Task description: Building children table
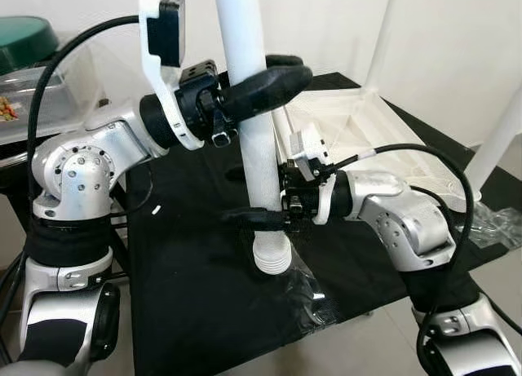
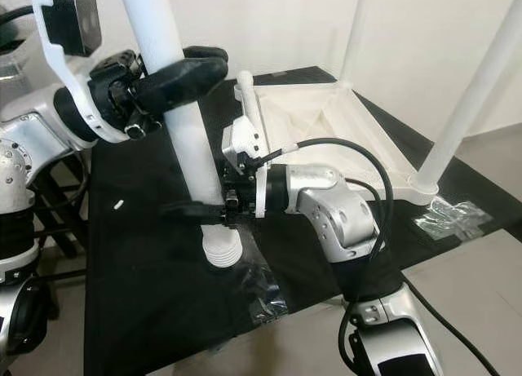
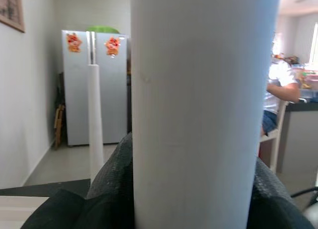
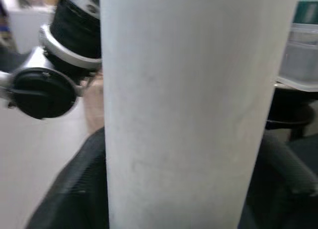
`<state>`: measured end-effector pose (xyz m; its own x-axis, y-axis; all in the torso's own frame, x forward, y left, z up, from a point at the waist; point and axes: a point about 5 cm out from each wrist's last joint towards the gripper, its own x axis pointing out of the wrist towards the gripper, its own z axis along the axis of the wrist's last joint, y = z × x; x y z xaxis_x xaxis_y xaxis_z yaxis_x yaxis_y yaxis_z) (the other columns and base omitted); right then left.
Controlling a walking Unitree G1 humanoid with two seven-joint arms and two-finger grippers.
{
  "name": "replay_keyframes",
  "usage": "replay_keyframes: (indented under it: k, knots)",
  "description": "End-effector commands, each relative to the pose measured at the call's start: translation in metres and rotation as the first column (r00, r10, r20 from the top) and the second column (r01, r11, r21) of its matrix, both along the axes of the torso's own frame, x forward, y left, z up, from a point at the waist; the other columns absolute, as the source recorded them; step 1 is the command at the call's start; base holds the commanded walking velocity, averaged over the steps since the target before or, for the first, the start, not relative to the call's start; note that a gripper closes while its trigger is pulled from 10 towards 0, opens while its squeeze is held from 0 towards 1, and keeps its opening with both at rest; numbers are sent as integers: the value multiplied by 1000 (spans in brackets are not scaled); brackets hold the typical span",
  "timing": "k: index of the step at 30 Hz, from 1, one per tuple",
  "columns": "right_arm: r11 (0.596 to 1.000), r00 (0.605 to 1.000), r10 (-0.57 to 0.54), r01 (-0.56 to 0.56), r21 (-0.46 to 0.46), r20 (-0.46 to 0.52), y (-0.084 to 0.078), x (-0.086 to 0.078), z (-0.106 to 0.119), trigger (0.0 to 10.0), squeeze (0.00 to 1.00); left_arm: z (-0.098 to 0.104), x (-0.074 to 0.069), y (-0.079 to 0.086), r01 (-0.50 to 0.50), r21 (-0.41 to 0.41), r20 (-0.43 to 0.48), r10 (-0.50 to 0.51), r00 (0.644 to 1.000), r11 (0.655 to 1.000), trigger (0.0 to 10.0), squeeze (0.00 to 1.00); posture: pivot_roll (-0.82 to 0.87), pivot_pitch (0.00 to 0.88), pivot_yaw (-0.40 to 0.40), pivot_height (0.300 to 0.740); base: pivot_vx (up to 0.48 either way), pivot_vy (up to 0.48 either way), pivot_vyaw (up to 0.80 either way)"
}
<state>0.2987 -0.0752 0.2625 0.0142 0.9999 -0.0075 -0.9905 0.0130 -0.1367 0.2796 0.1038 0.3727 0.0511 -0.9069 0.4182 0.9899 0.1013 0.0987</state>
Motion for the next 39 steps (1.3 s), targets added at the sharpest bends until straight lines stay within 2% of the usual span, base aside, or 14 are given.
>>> replay_keyframes:
  k: [1, 20, 21, 23, 24, 25, 27, 28, 32, 34, 36, 37, 38, 39]
  knots:
    - [991, 990, 135, -135, 3, -32, 27, -14, -6, 0, 0, 16, -15, -18, 161, -49, 83, -157, 984, 986, 0, 0, -41, 37, 8, 740, 0, 0, 0]
    - [985, 986, 160, -163, -48, -53, 23, -15, -11, 0, 0, 15, -13, -14, 183, -45, 80, -179, 981, 982, 0, 0, -47, 38, 15, 740, 0, 0, 0]
    - [1000, 1000, -13, 13, -17, -19, 18, 3, -6, 0, 0, 19, -4, -3, 71, -92, 75, -64, 995, 993, 10000, 1000, -50, 54, 13, 740, 0, 0, 0]
    - [960, 961, -277, 276, 52, 11, 5, 28, 4, 0, 0, 24, 6, 19, -91, -157, 57, 101, 993, 983, 10000, 1000, -50, 62, 13, 740, 0, 0, 0]
    - [932, 934, -356, 353, 81, 15, -1, 36, 7, 0, 0, 25, 9, 28, -146, -170, 49, 156, 986, 975, 10000, 1000, -51, 67, 12, 740, 0, 0, 0]
    - [932, 934, -356, 353, 81, 15, -1, 36, 7, 0, 0, 25, 9, 28, -146, -170, 49, 156, 986, 975, 10000, 1000, -51, 67, 12, 740, 0, 0, 0]
    - [888, 895, -445, 440, 133, 10, -12, 42, 14, 0, 0, 20, 13, 47, -229, -173, 25, 237, 971, 958, 10000, 1000, -52, 80, 7, 740, 0, 0, 0]
    - [888, 895, -445, 440, 133, 10, -12, 42, 14, 0, 0, 20, 13, 47, -229, -173, 25, 237, 971, 958, 10000, 1000, -52, 80, 7, 740, 0, 0, 0]
    - [842, 854, -520, 513, 169, 1, -25, 46, 20, 0, 0, 8, 17, 70, -347, -162, -17, 349, 937, 924, 10000, 1000, -47, 100, 4, 740, 0, 0, 0]
    - [811, 827, -562, 552, 193, -1, -31, 49, 25, 0, 0, 0, 18, 81, -409, -163, -44, 408, 912, 898, 10000, 1000, -48, 113, 2, 740, 0, 0, 0]
    - [755, 774, -633, 617, 221, 0, -40, 55, 30, 0, 0, -12, 21, 91, -492, -151, -82, 485, 871, 857, 10000, 1000, -49, 129, -4, 740, 0, 0, 0]
    - [717, 741, -671, 650, 252, -2, -46, 57, 35, 0, 0, -26, 26, 96, -575, -100, -106, 566, 818, 812, 10000, 1000, -49, 153, -8, 740, 0, 0, 0]
    - [717, 741, -671, 650, 252, -2, -46, 57, 35, 0, 0, -26, 26, 96, -575, -100, -106, 566, 818, 812, 10000, 1000, -49, 153, -8, 740, 0, 0, 0]
    - [690, 719, -695, 670, 274, -4, -51, 59, 39, 0, 0, -36, 28, 99, -627, -60, -115, 619, 777, 776, 10000, 1000, -48, 159, -9, 740, 0, 0, 0]
